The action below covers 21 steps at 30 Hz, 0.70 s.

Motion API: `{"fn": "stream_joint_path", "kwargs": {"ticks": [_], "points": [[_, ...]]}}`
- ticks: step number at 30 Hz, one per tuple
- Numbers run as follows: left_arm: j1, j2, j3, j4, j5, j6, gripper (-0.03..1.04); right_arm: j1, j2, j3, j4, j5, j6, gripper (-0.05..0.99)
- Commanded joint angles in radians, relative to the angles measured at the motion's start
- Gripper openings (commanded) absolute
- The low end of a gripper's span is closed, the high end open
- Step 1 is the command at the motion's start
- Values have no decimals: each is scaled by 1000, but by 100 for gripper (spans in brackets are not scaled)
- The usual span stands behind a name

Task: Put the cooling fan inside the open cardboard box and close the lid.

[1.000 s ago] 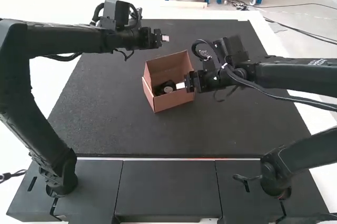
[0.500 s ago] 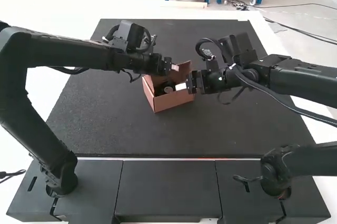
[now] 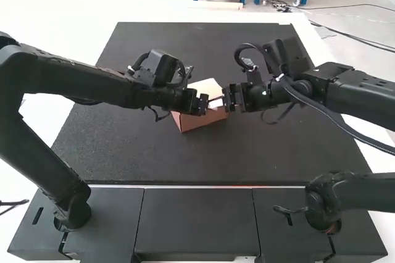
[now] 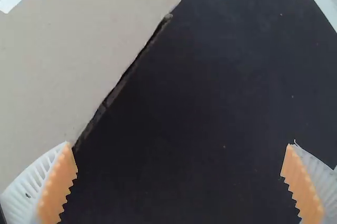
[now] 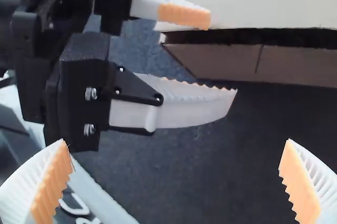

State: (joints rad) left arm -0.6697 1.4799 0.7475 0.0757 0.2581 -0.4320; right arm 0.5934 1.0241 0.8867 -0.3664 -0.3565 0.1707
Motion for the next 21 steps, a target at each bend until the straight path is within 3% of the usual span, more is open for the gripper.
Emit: {"fn": "stream_joint_path", "kwargs": {"ticks": [1, 6, 10, 17, 21], "points": [[-25, -17, -53, 59, -26, -17, 91, -9, -45, 23, -20, -22, 7, 91], [-42, 6, -139, 199, -49, -17, 91, -29, -81, -3, -35, -36, 9, 91], [-39, 37, -137, 233, -48, -16, 91, -33, -93, -15, -57, -41, 10, 91], [-41, -50, 24, 91, -42, -16, 91, -35, -111, -40, -60, -42, 10, 91], [-34, -55, 136, 3, 4, -19, 91, -35, -114, -45, -60, -42, 12, 91]]}}
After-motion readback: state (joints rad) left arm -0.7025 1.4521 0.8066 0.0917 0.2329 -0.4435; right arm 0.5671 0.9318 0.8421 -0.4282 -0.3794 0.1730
